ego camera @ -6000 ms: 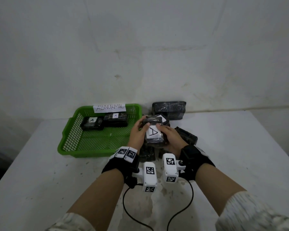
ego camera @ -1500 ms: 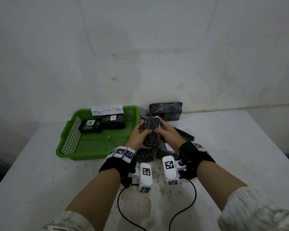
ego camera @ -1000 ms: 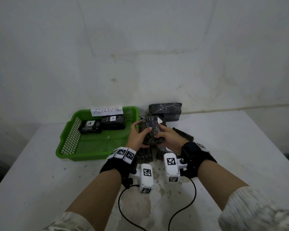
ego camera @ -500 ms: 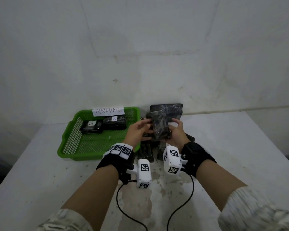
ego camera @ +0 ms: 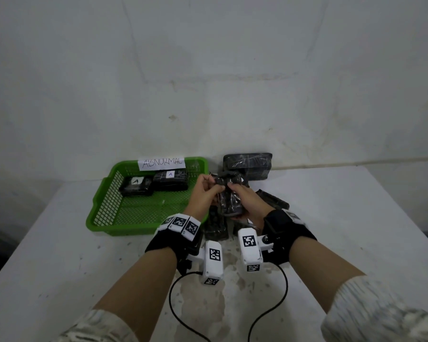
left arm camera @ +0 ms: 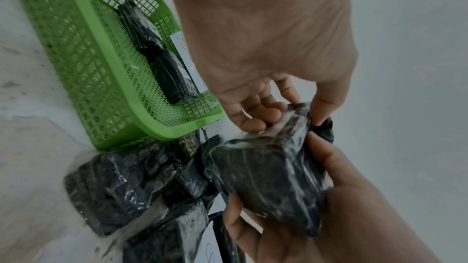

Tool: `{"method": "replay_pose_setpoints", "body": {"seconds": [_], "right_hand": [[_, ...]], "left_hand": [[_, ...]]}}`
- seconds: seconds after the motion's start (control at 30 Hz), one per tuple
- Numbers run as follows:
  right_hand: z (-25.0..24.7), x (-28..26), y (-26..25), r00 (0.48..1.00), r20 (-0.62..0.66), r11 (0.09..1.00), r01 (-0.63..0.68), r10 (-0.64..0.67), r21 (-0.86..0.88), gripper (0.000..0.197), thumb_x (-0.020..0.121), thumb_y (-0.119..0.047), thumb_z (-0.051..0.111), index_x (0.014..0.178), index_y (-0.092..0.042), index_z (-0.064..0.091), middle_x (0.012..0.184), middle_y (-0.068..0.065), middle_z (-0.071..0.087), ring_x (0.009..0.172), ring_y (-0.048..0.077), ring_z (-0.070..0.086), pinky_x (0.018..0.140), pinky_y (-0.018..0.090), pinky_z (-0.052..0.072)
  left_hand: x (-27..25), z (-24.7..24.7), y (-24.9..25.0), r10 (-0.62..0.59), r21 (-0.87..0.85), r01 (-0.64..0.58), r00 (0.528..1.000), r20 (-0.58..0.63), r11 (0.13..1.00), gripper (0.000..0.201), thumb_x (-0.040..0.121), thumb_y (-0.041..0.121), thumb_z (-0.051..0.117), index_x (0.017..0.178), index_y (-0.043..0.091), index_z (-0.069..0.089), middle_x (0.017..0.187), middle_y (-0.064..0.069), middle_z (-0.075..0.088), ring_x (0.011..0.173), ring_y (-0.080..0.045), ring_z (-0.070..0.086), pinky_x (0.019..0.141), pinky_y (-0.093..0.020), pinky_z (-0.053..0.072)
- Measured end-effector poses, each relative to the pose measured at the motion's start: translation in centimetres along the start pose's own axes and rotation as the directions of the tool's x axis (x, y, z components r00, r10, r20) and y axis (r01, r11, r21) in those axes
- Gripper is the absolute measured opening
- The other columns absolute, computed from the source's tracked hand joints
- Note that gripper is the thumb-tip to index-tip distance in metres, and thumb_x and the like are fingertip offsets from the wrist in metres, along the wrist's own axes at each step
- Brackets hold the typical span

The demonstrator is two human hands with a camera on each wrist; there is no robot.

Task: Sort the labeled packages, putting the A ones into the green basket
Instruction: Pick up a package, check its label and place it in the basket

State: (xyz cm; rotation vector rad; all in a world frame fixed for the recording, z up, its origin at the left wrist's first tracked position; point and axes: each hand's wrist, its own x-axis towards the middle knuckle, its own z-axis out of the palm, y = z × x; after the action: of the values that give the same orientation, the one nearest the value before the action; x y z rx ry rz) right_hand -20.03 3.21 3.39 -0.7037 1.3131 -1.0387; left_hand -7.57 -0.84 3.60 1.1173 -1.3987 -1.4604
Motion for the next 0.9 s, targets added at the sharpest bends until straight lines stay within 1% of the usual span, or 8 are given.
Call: {"method": "replay_pose_setpoints", "body": {"seconds": [0.1, 0.27, 0.37, 0.5, 0.6, 0.7, 0.8, 0.9], "right_hand": [[0.0, 0.2, 0.4, 0.999, -0.023, 0.995, 0.027, -0.029, -0.098, 0.040, 0.099, -0.041, 0.042, 0.125, -0.014, 0.055, 0.108, 0.012, 0.066, 0.092, 0.026, 0.063, 0.076, 0.037, 0.052], [0.0, -0.1, 0.6, 0.995, -0.009, 0.988, 0.099, -0.101, -0.121, 0.036, 0.100, -0.034, 0.043, 0.125, -0.011, 0.056, 0.117, 0.015, 0.066, 0.105, 0.032, 0.064, 0.084, 0.043, 0.053], [-0.5, 0.0, 0.4, 0.997, 0.032, 0.990, 0.079, -0.076, -0.115, 0.033, 0.099, -0.031, 0.047, 0.123, -0.012, 0.057, 0.115, 0.013, 0.066, 0.104, 0.030, 0.064, 0.089, 0.045, 0.052], [-0.8, -0.1, 0.4, 0.993, 0.092, 0.989, 0.086, -0.075, -0.122, 0.023, 0.095, -0.010, 0.052, 0.117, -0.010, 0.056, 0.100, 0.008, 0.064, 0.087, 0.022, 0.063, 0.071, 0.031, 0.057], [-0.6, 0.1, 0.5, 0.990, 0.098, 0.986, 0.115, -0.103, -0.123, 0.025, 0.094, -0.003, 0.051, 0.118, -0.010, 0.056, 0.096, 0.007, 0.063, 0.083, 0.021, 0.063, 0.064, 0.028, 0.055], [-0.4, 0.0, 0.5, 0.990, 0.102, 0.985, 0.115, -0.102, -0.125, 0.026, 0.094, -0.006, 0.052, 0.120, -0.010, 0.055, 0.096, 0.006, 0.063, 0.082, 0.017, 0.063, 0.063, 0.027, 0.055], [-0.5, -0.1, 0.7, 0.987, 0.142, 0.991, 0.095, -0.081, -0.095, 0.044, 0.091, -0.004, 0.057, 0.131, -0.018, 0.048, 0.110, 0.009, 0.062, 0.092, 0.020, 0.063, 0.069, 0.030, 0.055], [-0.9, -0.1, 0.8, 0.972, 0.206, 0.993, 0.116, -0.112, -0.003, 0.080, 0.089, 0.000, 0.059, 0.147, -0.040, 0.019, 0.117, 0.005, 0.060, 0.101, 0.023, 0.062, 0.076, 0.034, 0.053]], "left_hand": [[0.1, 0.1, 0.0, 0.000, -0.009, 0.000, 1.000, -0.009, 1.000, 0.024, 0.087, -0.003, 0.056, 0.082, 0.017, 0.042, 0.076, 0.000, 0.047, 0.065, -0.011, 0.046, 0.054, -0.016, 0.040], [0.3, 0.8, -0.6, 0.024, 0.061, -0.019, 0.997, -0.076, 0.998, 0.025, 0.080, 0.016, 0.068, 0.094, 0.023, 0.049, 0.093, -0.003, 0.039, 0.080, -0.014, 0.043, 0.075, -0.027, 0.043], [0.5, 0.9, -0.8, -0.011, 0.125, 0.024, 0.995, -0.104, 0.992, 0.026, 0.083, 0.012, 0.065, 0.102, 0.021, 0.049, 0.107, -0.005, 0.032, 0.090, -0.014, 0.043, 0.094, -0.034, 0.045], [0.4, 0.3, -0.2, -0.054, 0.089, 0.069, 0.986, -0.160, 0.994, 0.022, 0.077, 0.024, 0.064, 0.091, 0.033, 0.050, 0.117, -0.012, 0.041, 0.103, -0.028, 0.052, 0.094, -0.054, 0.047], [0.7, 0.0, -1.1, -0.138, 0.063, 0.146, 0.984, -0.116, 0.987, 0.038, 0.058, 0.043, 0.068, 0.091, 0.041, 0.049, 0.124, -0.017, 0.043, 0.110, -0.031, 0.054, 0.092, -0.055, 0.049], [0.5, -0.1, -1.2, -0.137, 0.092, 0.140, 0.990, -0.044, 0.986, 0.042, 0.073, 0.021, 0.068, 0.103, 0.037, 0.044, 0.130, -0.018, 0.039, 0.115, -0.029, 0.051, 0.096, -0.050, 0.048], [1.0, -0.3, -2.0, -0.123, 0.100, 0.130, 0.990, -0.071, 0.986, 0.044, 0.076, 0.012, 0.063, 0.109, 0.032, 0.041, 0.130, -0.020, 0.042, 0.114, -0.032, 0.053, 0.095, -0.052, 0.048], [1.4, -0.7, -2.4, -0.177, 0.008, 0.179, 0.976, -0.131, 0.984, 0.040, 0.072, 0.020, 0.061, 0.105, 0.035, 0.044, 0.127, -0.023, 0.048, 0.110, -0.038, 0.056, 0.093, -0.055, 0.048]]}}
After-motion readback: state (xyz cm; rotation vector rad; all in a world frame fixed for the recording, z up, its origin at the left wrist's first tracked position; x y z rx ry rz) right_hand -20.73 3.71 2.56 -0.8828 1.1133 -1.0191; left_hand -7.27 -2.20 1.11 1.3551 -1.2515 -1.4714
